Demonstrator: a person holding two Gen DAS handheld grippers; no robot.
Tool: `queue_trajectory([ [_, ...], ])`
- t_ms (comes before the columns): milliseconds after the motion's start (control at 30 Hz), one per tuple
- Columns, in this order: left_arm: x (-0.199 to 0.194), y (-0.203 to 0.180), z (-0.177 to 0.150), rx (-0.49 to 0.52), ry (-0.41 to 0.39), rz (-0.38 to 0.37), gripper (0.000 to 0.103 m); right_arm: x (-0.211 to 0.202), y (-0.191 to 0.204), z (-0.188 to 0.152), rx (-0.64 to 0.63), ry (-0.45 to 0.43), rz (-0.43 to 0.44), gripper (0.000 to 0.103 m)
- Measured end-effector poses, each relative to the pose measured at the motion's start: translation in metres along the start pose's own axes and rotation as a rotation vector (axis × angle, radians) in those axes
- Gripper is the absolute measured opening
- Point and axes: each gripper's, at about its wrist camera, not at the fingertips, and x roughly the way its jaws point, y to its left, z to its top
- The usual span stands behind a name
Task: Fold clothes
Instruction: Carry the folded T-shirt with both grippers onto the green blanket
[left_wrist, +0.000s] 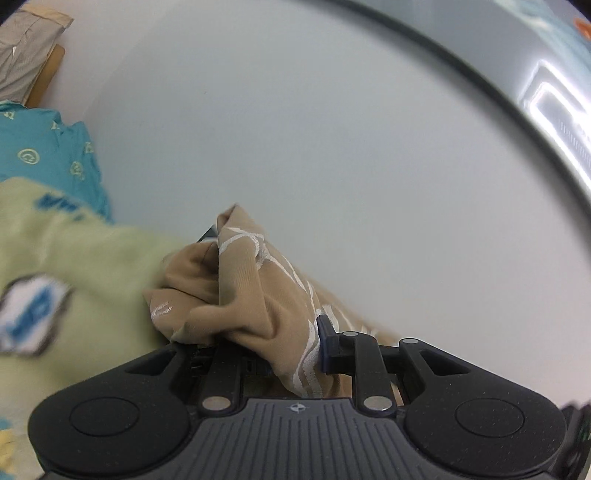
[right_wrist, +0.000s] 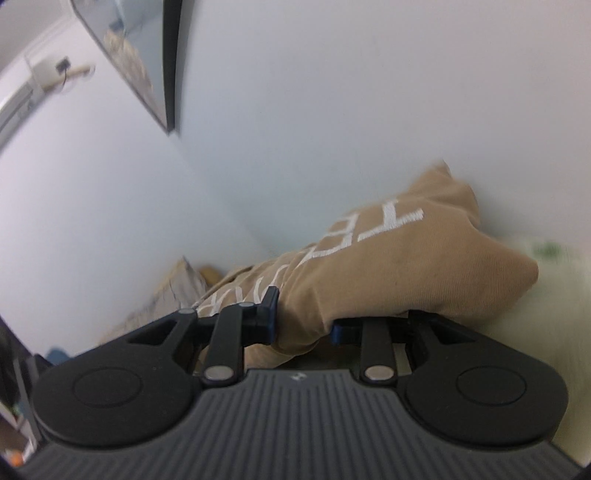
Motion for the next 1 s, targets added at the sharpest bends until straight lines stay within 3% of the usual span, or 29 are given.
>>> queue_trajectory([
  [133, -0.011, 0.015, -0.025, 0.013, 0.015, 0.005, 0.022, -0.003, 0.007, -0.034, -0.067, 0.042, -0.007, 0.03],
  [200, -0.007, 0.015, -0.024, -0.005, 0.014, 0.008, 0.021, 0.002, 0.015, -0.031, -0.069, 0.045, -0.019, 0.03],
  [267, 0.0, -0.001, -0.02, -0.03, 0.0, 0.009, 0.02, 0.011, 0.026, -0.015, -0.046, 0.053, -0.038, 0.029],
  [400, 0.032, -0.042, 0.025, -0.074, -0.039, 0.011, 0.019, 0.034, 0.05, 0.059, -0.05, -0.007, -0.084, 0.027],
  [467, 0.043, -0.072, 0.049, -0.033, -0.084, 0.002, 0.019, 0.035, 0.056, 0.093, 0.005, -0.061, -0.059, 0.027],
  [600, 0.049, -0.109, 0.073, 0.058, -0.179, -0.058, 0.02, 0.019, 0.078, 0.124, -0.127, -0.213, 0.024, 0.027],
  [667, 0.049, -0.117, 0.064, 0.145, -0.226, -0.066, 0.02, 0.011, 0.086, 0.119, -0.257, -0.27, 0.034, 0.027],
  [767, 0.062, -0.098, 0.027, 0.192, -0.179, -0.045, 0.02, 0.027, 0.067, 0.098, -0.338, -0.244, 0.014, 0.027],
  [933, 0.087, -0.049, -0.057, 0.24, 0.009, 0.06, 0.021, 0.053, 0.014, 0.023, -0.243, 0.011, -0.071, 0.027],
  [1000, 0.087, -0.032, -0.083, 0.225, 0.041, 0.075, 0.021, 0.054, 0.003, 0.0, -0.233, 0.061, -0.087, 0.027],
])
